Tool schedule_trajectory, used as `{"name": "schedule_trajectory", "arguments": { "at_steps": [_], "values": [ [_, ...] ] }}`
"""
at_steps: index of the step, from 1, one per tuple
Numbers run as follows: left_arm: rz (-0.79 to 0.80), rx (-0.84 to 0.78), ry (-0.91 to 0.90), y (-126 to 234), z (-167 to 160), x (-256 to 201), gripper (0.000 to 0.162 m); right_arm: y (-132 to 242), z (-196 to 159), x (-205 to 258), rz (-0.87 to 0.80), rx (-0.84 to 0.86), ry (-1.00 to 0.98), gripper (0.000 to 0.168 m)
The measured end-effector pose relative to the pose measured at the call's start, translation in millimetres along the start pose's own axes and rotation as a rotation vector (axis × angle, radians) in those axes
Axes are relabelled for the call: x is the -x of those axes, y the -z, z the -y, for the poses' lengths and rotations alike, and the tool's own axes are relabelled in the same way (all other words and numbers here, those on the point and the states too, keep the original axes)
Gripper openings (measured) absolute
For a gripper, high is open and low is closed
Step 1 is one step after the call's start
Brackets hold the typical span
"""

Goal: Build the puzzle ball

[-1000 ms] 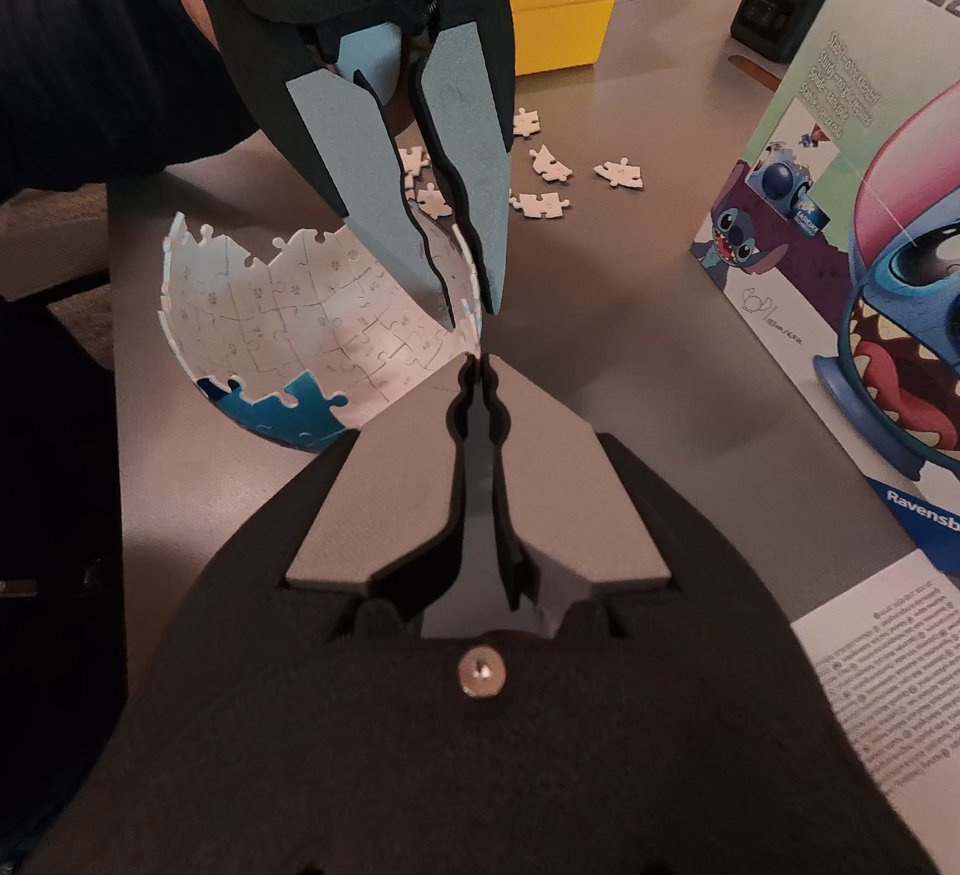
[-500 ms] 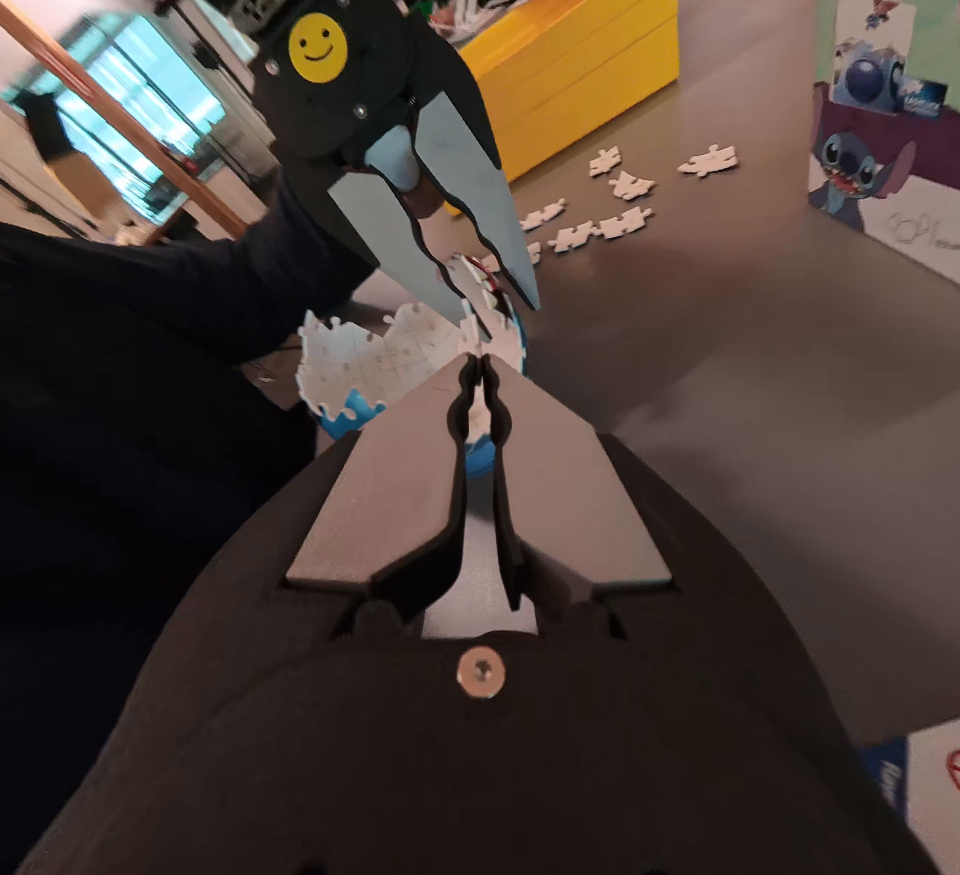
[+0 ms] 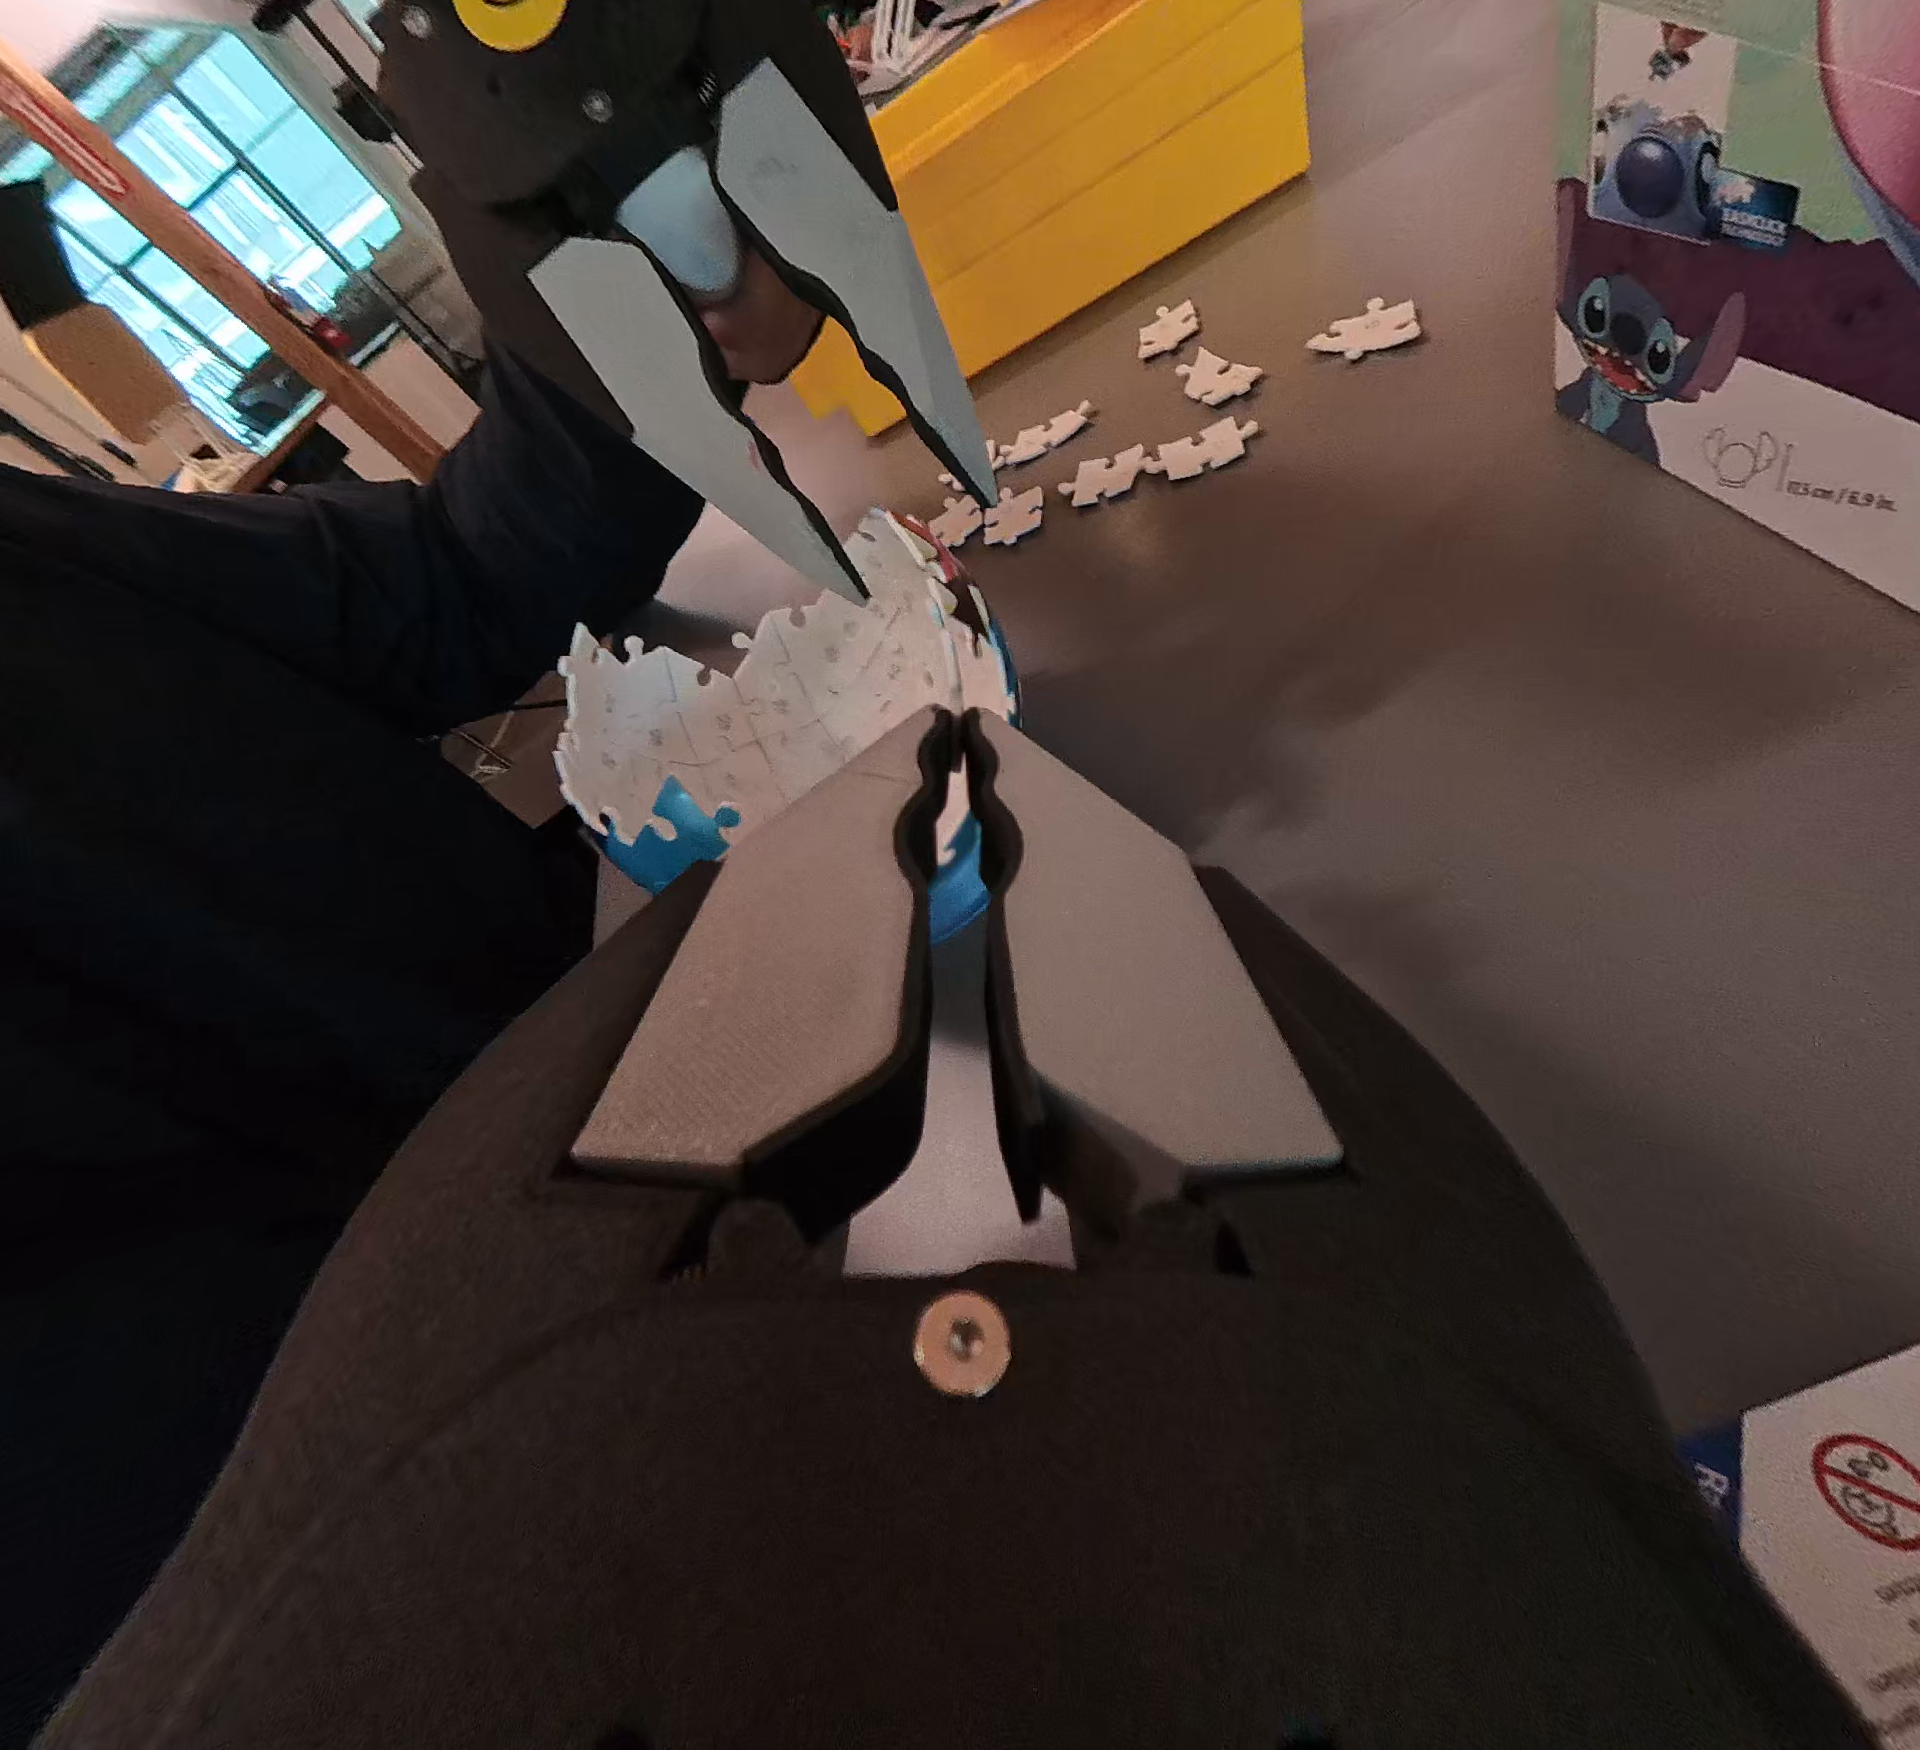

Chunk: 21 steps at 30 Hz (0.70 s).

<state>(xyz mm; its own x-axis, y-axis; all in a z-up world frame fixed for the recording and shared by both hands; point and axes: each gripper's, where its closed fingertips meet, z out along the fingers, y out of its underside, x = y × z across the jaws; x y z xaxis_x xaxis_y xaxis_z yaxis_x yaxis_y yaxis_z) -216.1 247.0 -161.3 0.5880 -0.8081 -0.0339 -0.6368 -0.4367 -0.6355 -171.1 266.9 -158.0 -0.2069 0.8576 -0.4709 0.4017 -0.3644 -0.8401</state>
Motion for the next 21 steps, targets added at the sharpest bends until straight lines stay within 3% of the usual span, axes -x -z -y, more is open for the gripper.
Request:
{"name": "schedule_trajectory", "arguments": {
  "at_steps": [14,21],
  "values": [
    [0.000,0.024,0.007,-5,-4,2,0.032,-9,-12,-2,-0.065,0.082,0.081,0.000],
    [0.014,0.009,0.004,2,-1,4,0.032,-3,-2,-1,-0.069,0.033,0.103,0.000]
  ]
}}
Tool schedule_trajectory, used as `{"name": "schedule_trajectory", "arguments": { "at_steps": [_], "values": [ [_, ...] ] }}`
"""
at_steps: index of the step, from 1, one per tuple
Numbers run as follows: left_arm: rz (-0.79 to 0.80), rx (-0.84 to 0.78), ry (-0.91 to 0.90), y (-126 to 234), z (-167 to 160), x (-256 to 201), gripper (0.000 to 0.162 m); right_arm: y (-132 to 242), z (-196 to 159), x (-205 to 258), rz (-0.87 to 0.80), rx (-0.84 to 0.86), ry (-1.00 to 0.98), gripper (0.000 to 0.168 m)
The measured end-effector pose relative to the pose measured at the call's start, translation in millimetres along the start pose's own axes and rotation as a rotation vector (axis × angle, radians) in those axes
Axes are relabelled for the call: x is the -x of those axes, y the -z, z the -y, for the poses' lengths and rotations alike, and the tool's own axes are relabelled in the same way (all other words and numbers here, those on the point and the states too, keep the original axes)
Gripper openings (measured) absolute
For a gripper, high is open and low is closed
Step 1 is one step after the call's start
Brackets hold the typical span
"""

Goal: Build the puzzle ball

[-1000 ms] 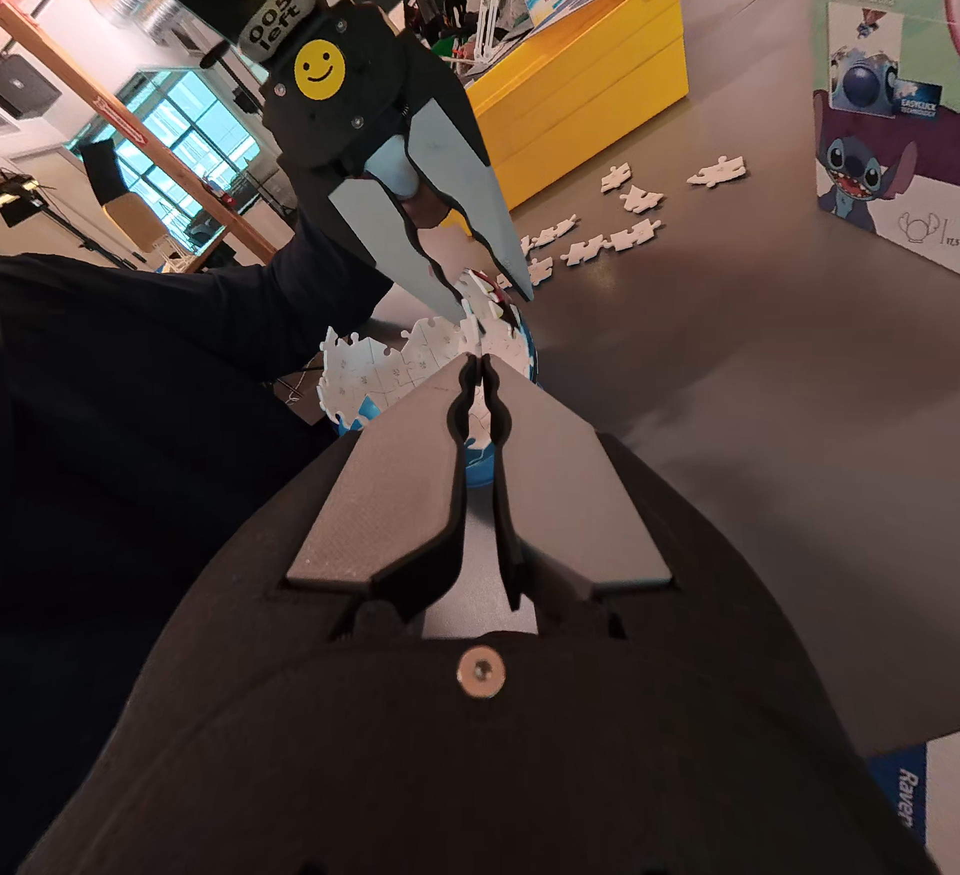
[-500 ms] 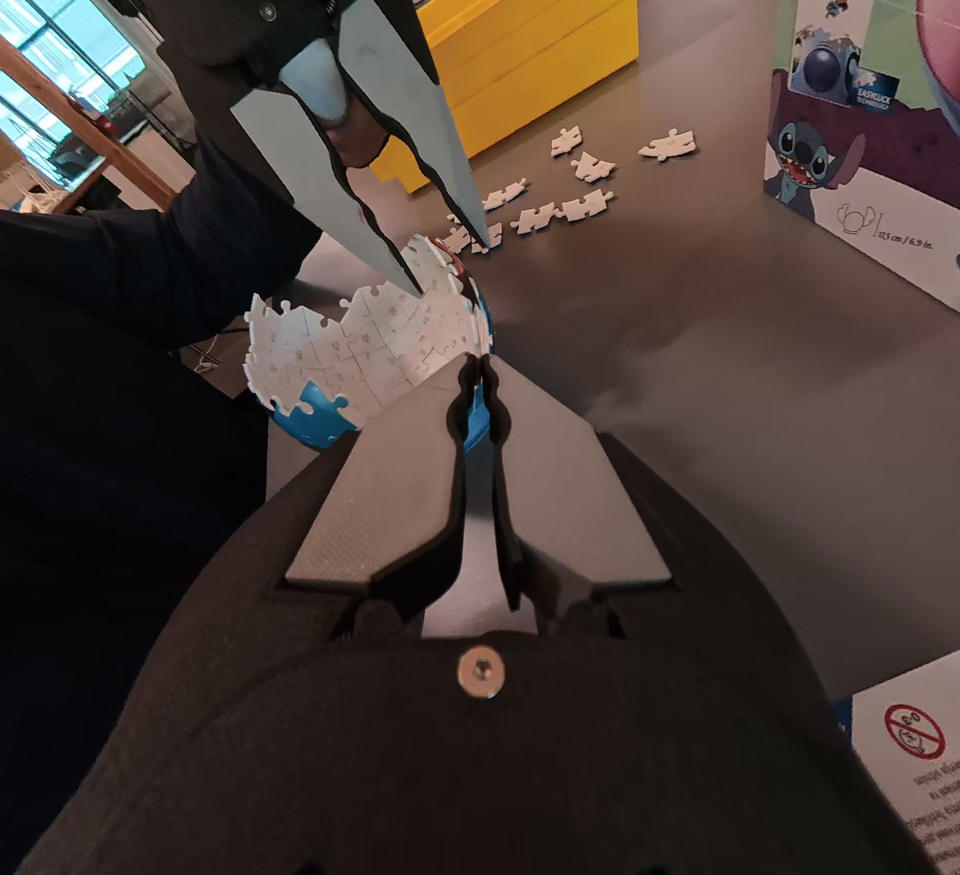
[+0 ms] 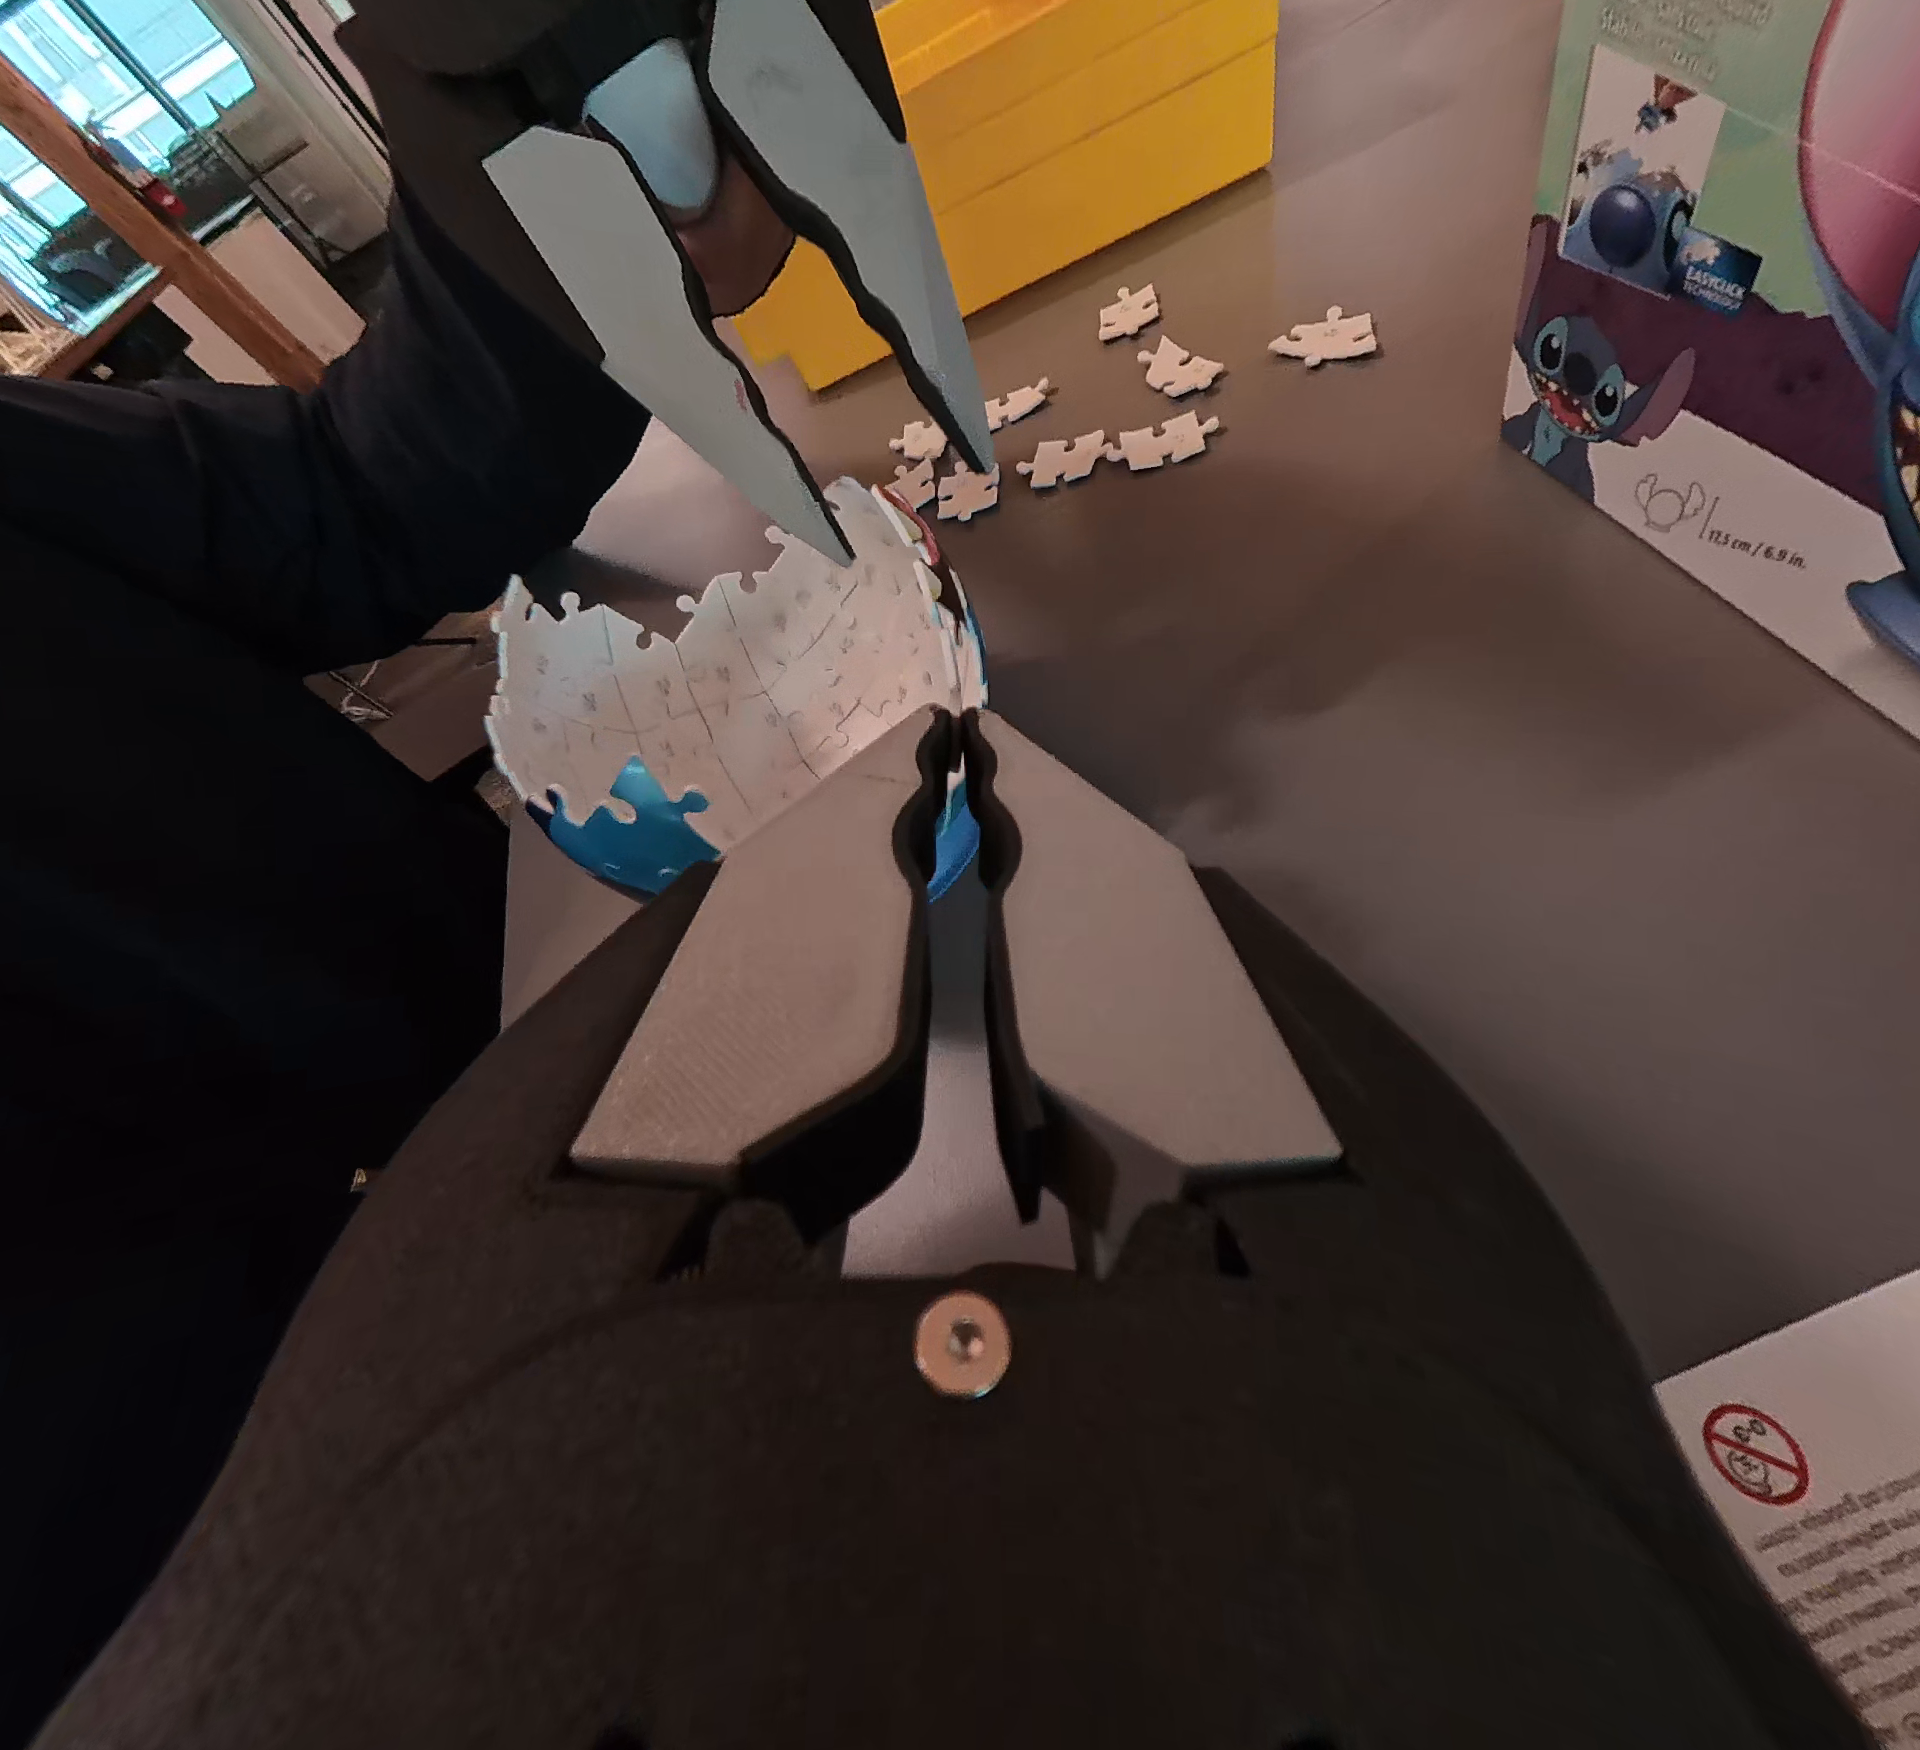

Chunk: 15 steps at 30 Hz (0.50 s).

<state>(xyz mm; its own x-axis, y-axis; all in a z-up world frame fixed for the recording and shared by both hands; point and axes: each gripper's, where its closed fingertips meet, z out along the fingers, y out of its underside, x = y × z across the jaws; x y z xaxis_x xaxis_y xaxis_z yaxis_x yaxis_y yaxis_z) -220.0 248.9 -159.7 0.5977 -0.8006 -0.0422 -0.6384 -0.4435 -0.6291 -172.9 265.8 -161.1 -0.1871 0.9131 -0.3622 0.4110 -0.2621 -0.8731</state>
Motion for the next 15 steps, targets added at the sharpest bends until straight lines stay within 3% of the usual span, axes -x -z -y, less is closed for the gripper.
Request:
{"name": "schedule_trajectory", "arguments": {
  "at_steps": [6,15],
  "values": [
    [-0.019,-0.116,0.023,13,20,-2,0.029,2,7,7,0.046,-0.041,-0.007,0.000],
    [-0.054,-0.112,-0.003,9,28,-20,0.026,11,29,22,0.151,-0.178,-0.044,0.000]
  ]
}}
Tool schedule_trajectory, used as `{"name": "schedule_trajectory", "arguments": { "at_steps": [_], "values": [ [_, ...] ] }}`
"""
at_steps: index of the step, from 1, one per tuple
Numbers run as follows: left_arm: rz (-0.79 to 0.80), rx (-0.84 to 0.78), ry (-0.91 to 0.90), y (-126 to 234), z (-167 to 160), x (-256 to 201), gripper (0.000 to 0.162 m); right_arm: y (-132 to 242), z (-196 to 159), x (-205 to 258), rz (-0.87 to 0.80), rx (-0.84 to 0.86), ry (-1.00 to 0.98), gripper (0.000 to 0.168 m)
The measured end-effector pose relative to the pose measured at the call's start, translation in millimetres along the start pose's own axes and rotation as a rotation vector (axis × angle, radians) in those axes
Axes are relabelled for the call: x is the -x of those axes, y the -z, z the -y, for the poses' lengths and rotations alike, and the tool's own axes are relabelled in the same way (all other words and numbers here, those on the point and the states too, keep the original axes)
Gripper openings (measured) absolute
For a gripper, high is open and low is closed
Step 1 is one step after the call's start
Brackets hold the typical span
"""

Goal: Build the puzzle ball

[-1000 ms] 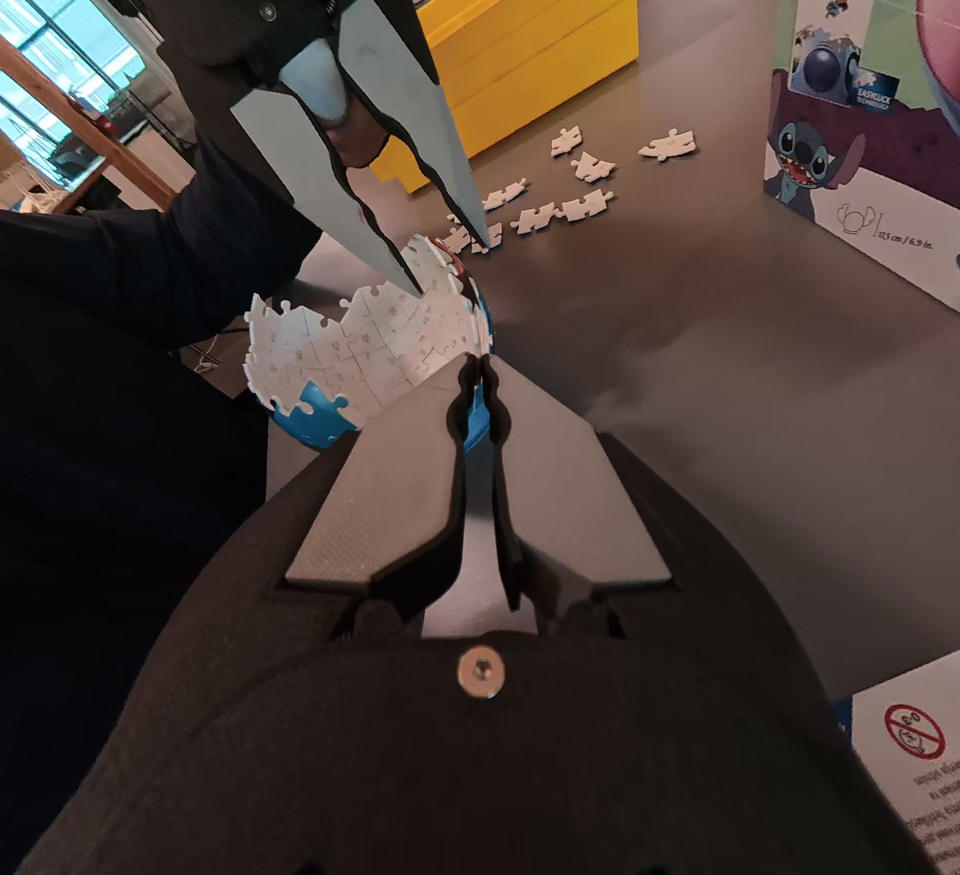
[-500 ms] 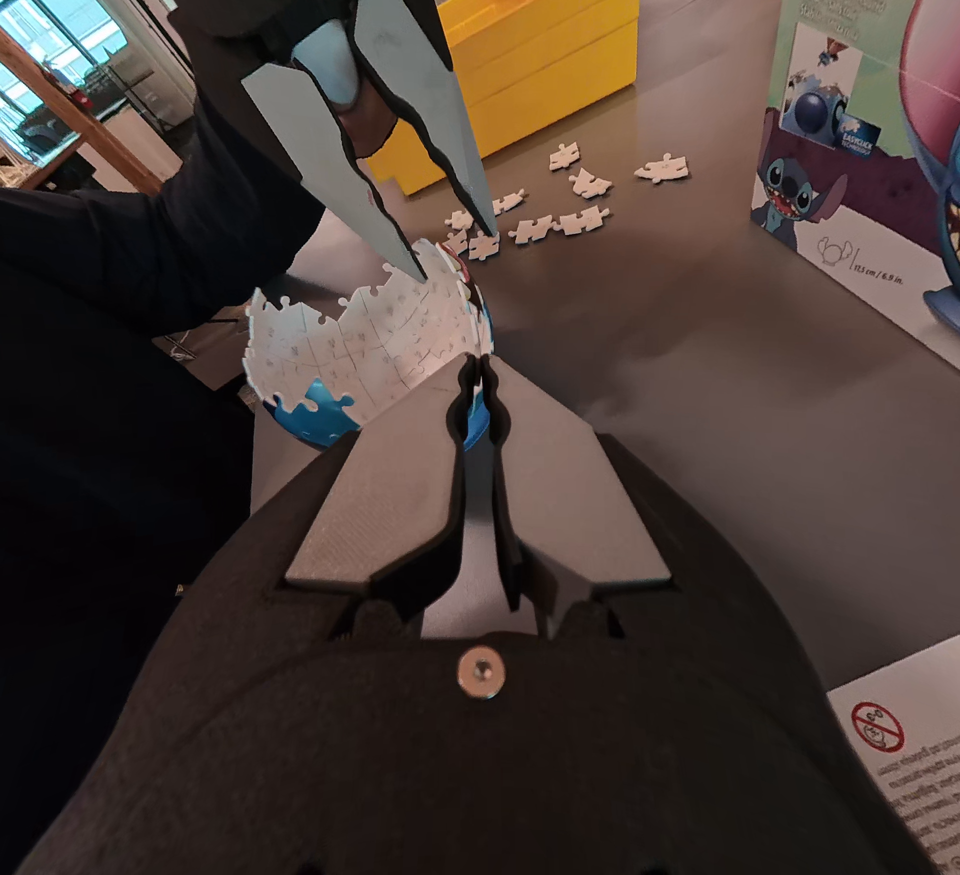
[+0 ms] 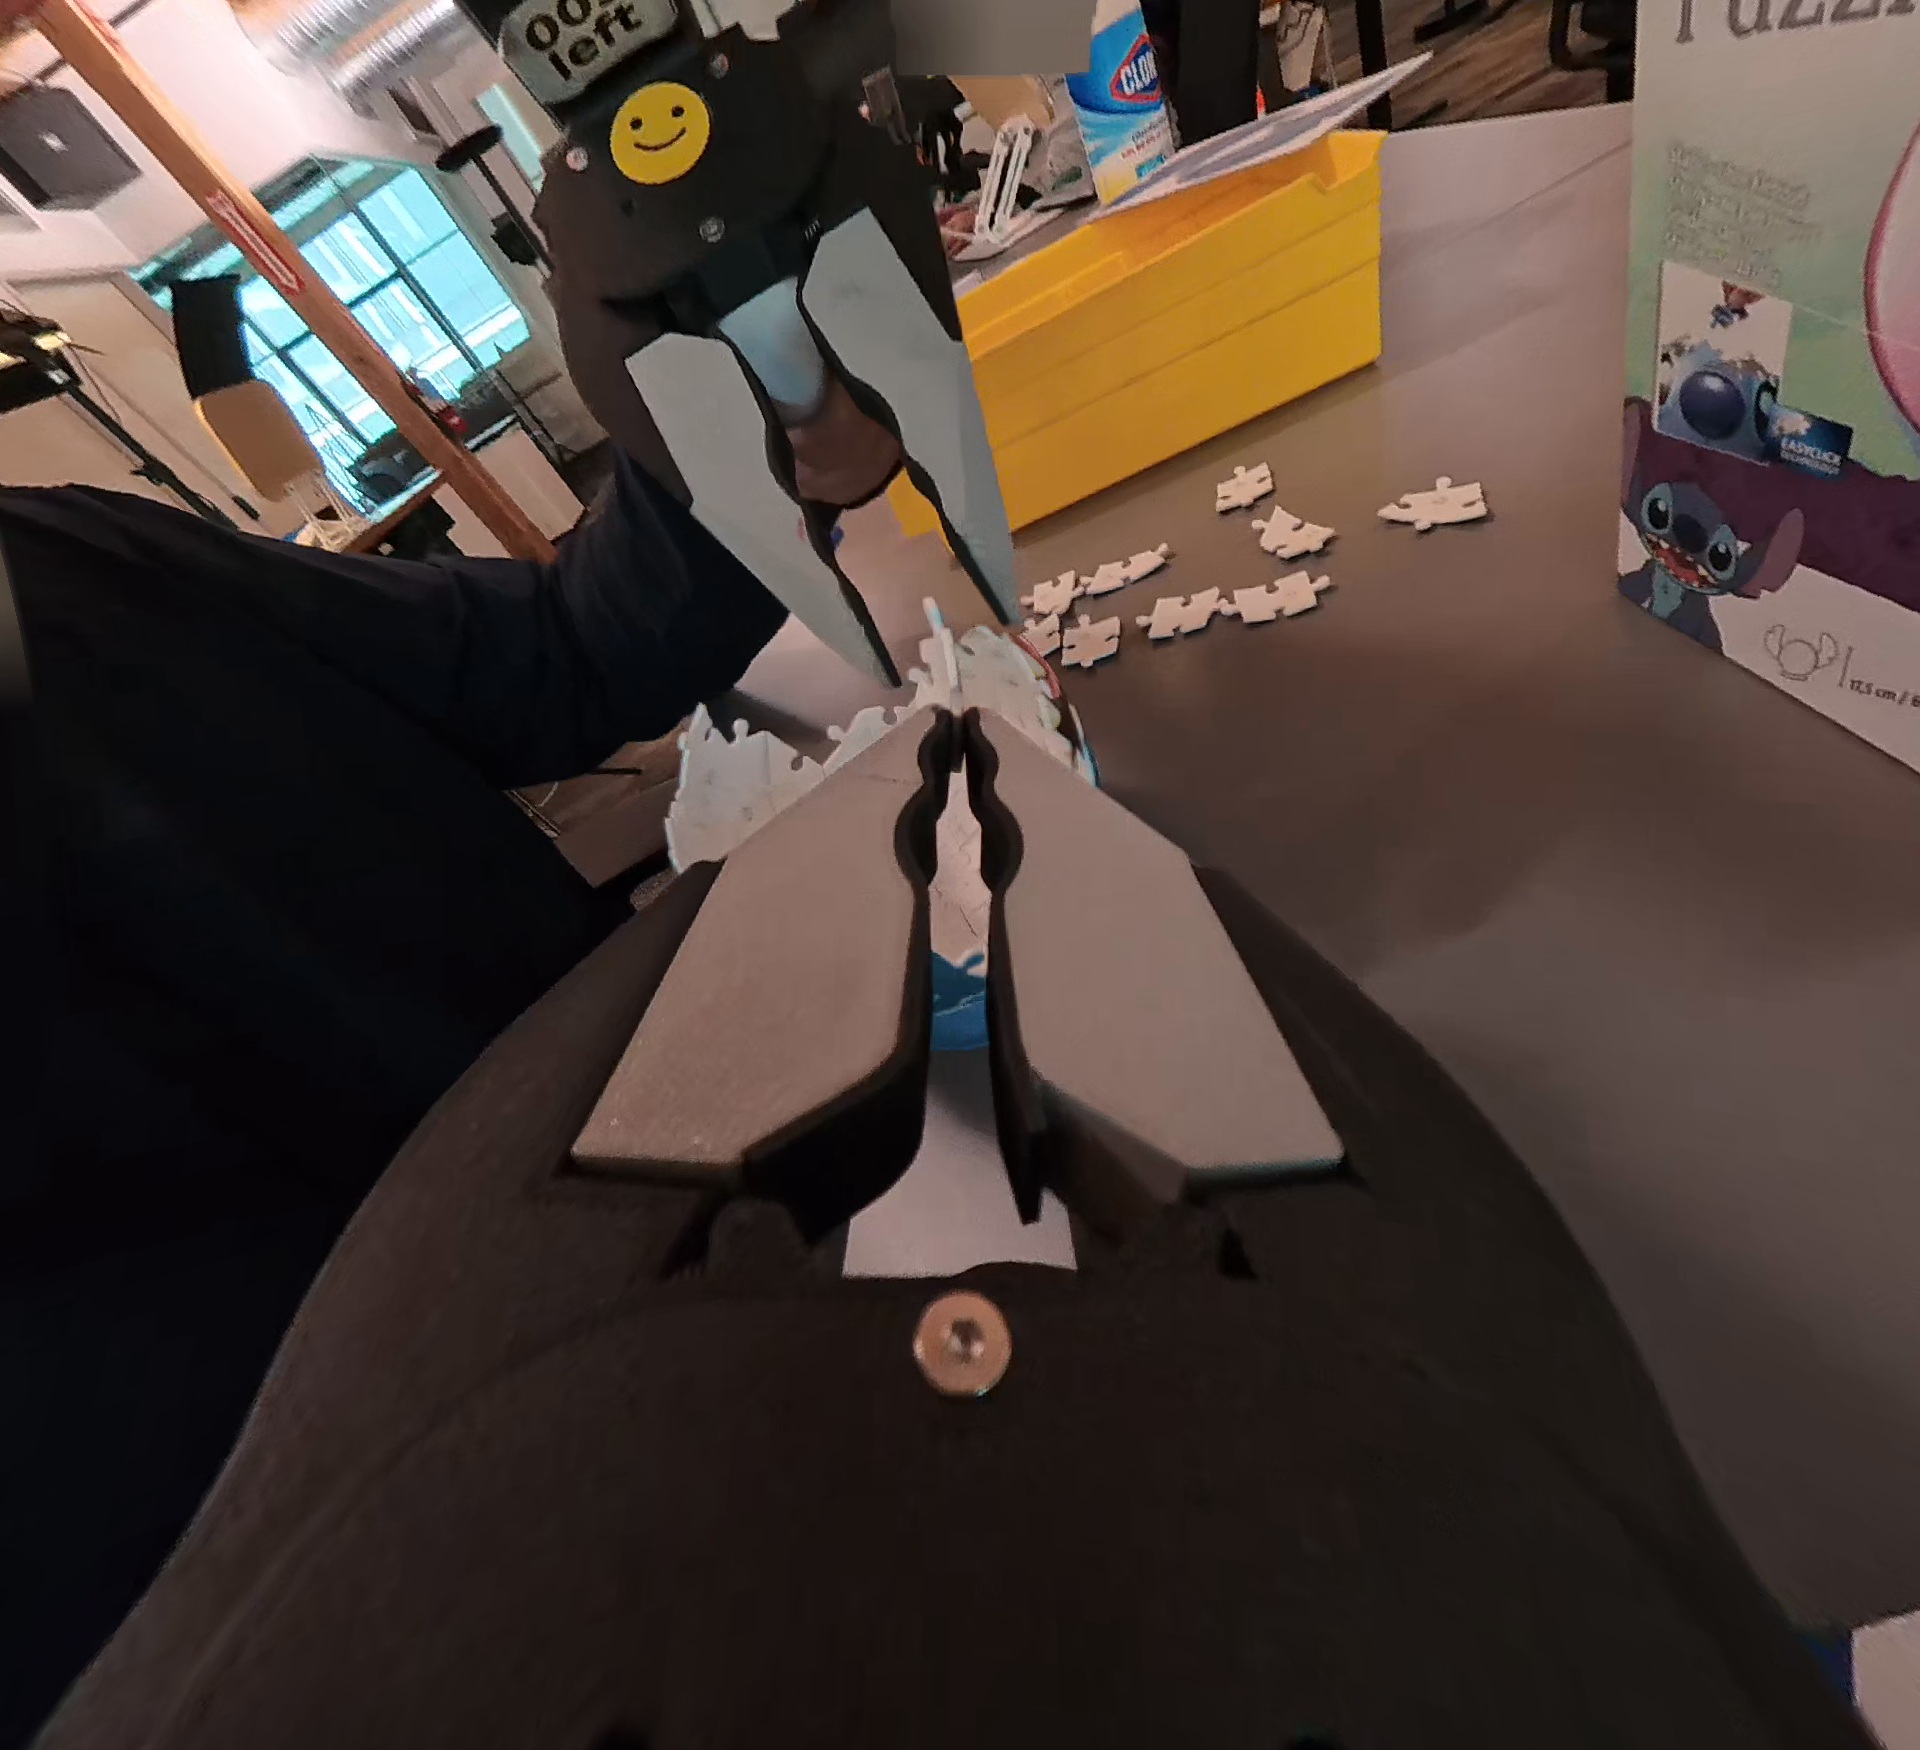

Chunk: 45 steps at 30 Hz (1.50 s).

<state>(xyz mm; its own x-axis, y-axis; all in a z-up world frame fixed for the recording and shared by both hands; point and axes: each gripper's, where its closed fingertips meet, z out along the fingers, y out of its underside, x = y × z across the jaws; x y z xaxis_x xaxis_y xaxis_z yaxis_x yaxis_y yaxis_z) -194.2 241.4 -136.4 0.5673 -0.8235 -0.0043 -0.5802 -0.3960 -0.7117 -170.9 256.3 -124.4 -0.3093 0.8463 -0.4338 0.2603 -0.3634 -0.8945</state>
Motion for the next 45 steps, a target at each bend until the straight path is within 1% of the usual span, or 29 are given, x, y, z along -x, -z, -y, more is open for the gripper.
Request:
{"name": "schedule_trajectory", "arguments": {
  "at_steps": [6,7,9,13,19,22,34,41,43,45],
  "values": [
    [-0.024,-0.031,-0.018,-4,11,-12,0.022,-3,5,8,0.024,-0.026,0.024,0.000],
    [-0.028,-0.039,-0.019,-4,12,-13,0.018,-4,4,8,0.024,-0.024,0.025,0.000],
    [-0.051,-0.063,-0.012,-5,16,-16,0.006,-4,5,9,0.025,-0.027,0.028,0.000],
    [-0.054,-0.080,0.004,-3,18,-14,0.002,-3,7,10,0.033,-0.044,0.021,0.000],
    [-0.021,-0.111,0.021,3,22,-6,0.000,-3,4,9,0.027,-0.027,0.030,0.001],
    [-0.034,-0.116,0.040,3,22,-5,0.000,-5,1,8,0.023,-0.009,0.033,0.001],
    [-0.031,-0.046,0.016,-1,10,-5,0.000,-11,-13,4,-0.012,0.076,0.065,0.001],
    [-0.041,-0.042,0.025,-4,9,-7,0.001,-10,-13,-1,-0.055,0.087,0.087,0.000],
    [-0.049,-0.040,0.030,-6,9,-8,0.005,-10,-12,2,-0.040,0.079,0.084,0.000],
    [-0.057,-0.049,0.033,-8,11,-10,0.004,-11,-11,5,-0.027,0.072,0.089,0.000]
  ]
}}
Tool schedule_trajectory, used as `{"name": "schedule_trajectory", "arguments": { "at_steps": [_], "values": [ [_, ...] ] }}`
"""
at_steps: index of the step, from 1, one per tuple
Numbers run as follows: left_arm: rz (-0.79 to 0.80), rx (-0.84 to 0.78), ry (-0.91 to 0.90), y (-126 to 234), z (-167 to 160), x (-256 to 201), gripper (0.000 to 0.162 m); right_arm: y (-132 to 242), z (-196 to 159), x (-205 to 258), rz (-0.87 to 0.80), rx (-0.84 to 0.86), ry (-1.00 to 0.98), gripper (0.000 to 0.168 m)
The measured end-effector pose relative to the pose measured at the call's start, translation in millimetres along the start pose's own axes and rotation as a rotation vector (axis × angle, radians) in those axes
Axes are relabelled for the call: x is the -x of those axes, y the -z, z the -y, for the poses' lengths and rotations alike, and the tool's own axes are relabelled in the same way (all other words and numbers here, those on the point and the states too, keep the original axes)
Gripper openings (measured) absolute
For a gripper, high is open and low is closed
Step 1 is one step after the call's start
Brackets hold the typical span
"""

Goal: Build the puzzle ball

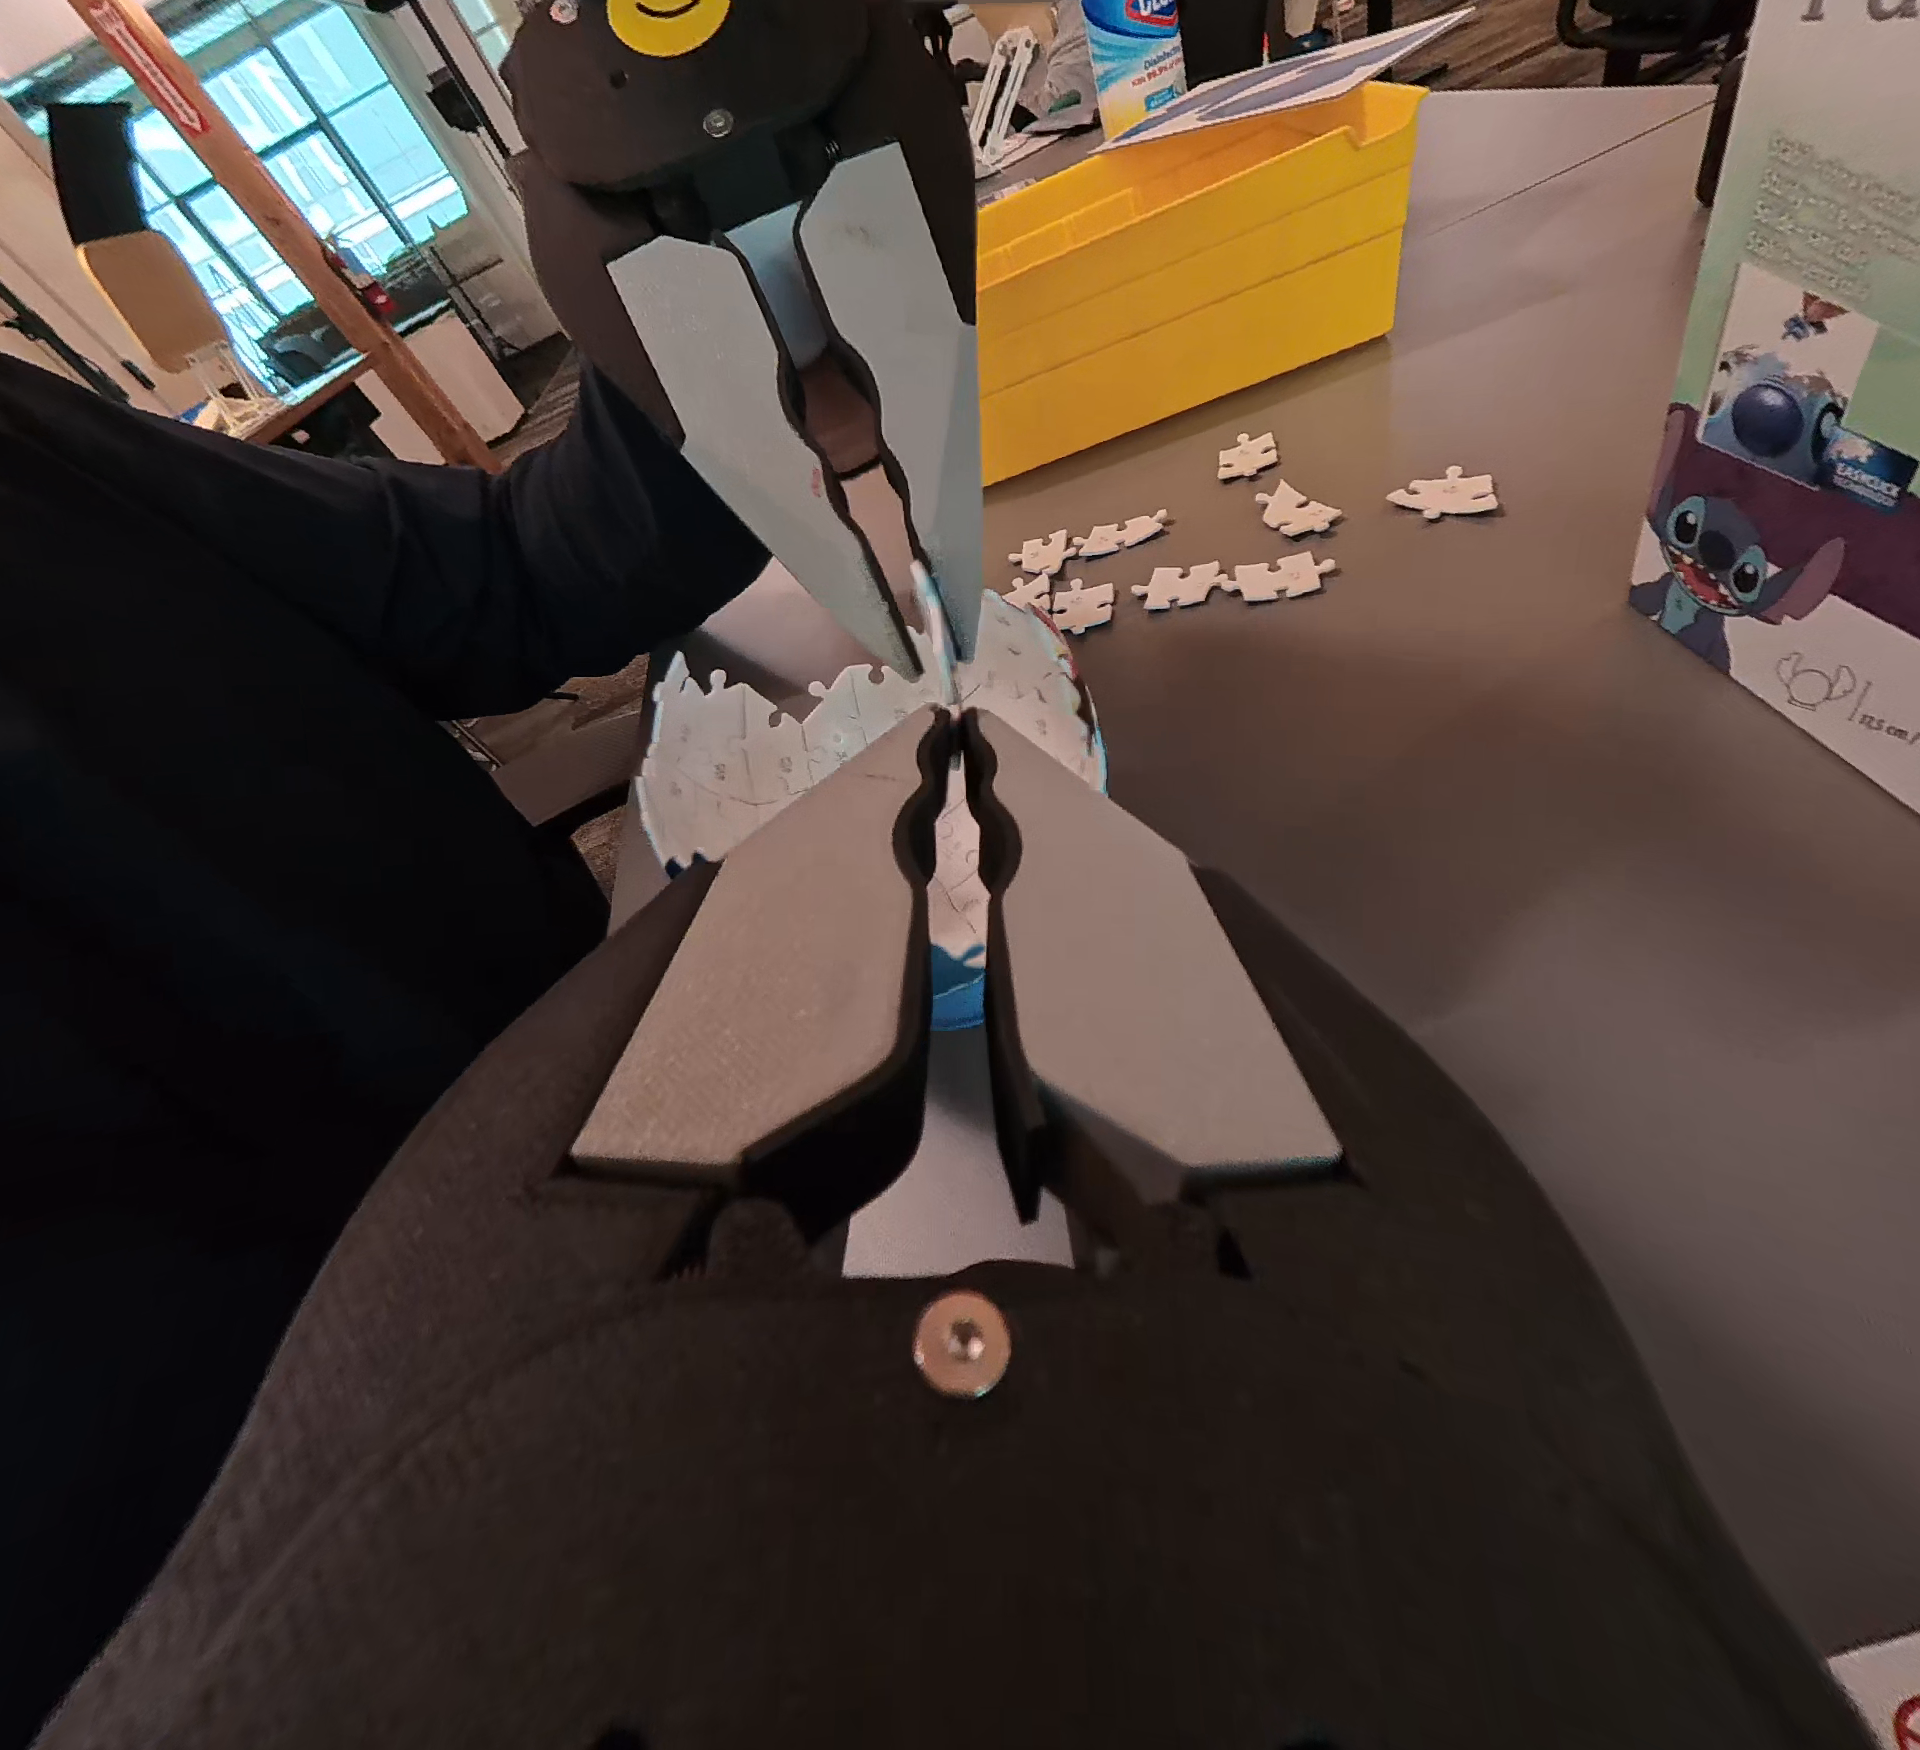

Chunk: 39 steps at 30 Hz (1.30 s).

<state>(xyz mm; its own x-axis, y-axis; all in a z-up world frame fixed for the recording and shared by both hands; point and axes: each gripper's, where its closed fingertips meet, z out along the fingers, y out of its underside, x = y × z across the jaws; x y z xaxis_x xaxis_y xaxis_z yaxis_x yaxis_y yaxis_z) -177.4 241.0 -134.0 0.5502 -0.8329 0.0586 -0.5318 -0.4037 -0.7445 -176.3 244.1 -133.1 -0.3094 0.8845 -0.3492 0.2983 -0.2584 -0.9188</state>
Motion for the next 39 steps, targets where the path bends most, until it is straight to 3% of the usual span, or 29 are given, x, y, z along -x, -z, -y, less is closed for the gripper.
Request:
{"name": "schedule_trajectory", "arguments": {
  "at_steps": [7,16,26,39],
  "values": [
    [0.009,0.008,-0.013,1,-1,1,0.000,-2,-3,2,0.019,0.011,-0.009,0.001],
    [-0.008,0.070,-0.011,-6,-12,0,0.000,4,4,-1,0.012,-0.031,0.000,0.013],
    [0.007,0.144,-0.029,-10,-22,0,0.000,-4,-3,1,-0.003,0.019,0.036,0.000],
    [0.023,0.123,-0.008,-9,-20,7,0.000,-4,-10,-7,-0.030,0.055,0.016,0.000]
  ]
}}
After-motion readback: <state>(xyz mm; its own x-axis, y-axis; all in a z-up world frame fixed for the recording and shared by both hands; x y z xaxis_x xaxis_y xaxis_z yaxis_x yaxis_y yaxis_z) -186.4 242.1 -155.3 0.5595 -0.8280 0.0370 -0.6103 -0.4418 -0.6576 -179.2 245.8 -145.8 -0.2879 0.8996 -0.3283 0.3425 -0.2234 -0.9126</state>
